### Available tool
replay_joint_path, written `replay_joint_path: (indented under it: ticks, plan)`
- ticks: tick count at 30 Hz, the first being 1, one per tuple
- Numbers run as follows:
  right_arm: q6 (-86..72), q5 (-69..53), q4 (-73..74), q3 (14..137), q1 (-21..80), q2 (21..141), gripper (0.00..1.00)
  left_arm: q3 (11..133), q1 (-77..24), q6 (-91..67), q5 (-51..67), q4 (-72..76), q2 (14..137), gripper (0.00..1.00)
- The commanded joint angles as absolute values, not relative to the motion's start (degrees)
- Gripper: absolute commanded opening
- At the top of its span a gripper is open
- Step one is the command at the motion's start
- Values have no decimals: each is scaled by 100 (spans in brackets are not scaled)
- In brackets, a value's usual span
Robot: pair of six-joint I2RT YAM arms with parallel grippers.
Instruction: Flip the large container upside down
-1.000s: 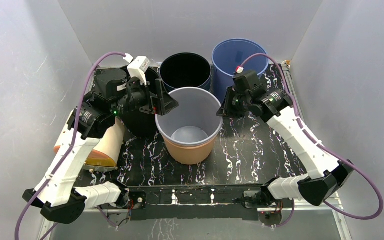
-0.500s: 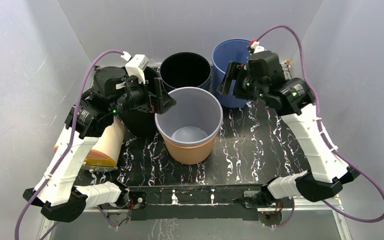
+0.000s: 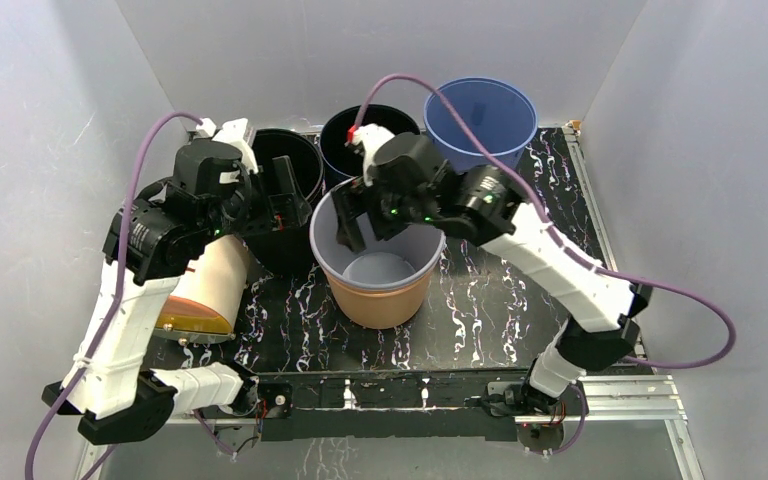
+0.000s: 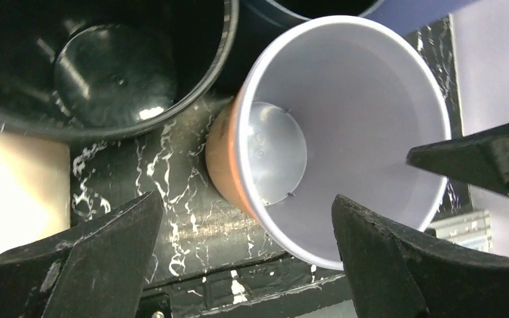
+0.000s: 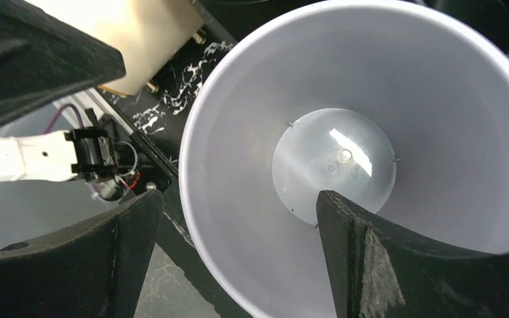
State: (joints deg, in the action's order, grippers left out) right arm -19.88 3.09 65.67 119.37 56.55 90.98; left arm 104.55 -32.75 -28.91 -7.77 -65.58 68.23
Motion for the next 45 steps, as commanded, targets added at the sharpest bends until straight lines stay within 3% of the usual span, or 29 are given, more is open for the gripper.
replay_joint_path:
  ticks: [1, 8, 13, 22, 28, 34, 41, 45]
  plan:
    - [-1603, 404, 5950, 11981, 5883, 9051, 86, 10377, -3279, -3715, -1589, -7127, 6564, 98]
    - [-1437, 716, 6038, 11677, 6656, 9306, 86, 11232, -3281, -4036, -1762, -8014, 6871, 98]
    - [-1323, 854, 6107, 11445, 6729, 9389, 78, 10328, -3283, -4460, -1246, -7627, 6535, 98]
    - [-1129, 813, 6047, 10984, 6794, 9442, 71, 9775, -3270, -4842, -1034, -7438, 6364, 98]
    - [-1090, 897, 5977, 10767, 6794, 9351, 50, 9517, -3159, -4860, -683, -7164, 6333, 98]
    - [-1126, 957, 6011, 10723, 6794, 9316, 40, 9245, -2952, -4784, -221, -6745, 6320, 98]
    - [-1386, 1509, 6048, 10729, 6794, 9179, 1, 9036, -2917, -4529, 292, -6239, 6381, 98]
    - [-1748, 2148, 6134, 10709, 6794, 9065, 0, 8830, -2903, -4491, 530, -5976, 6319, 99]
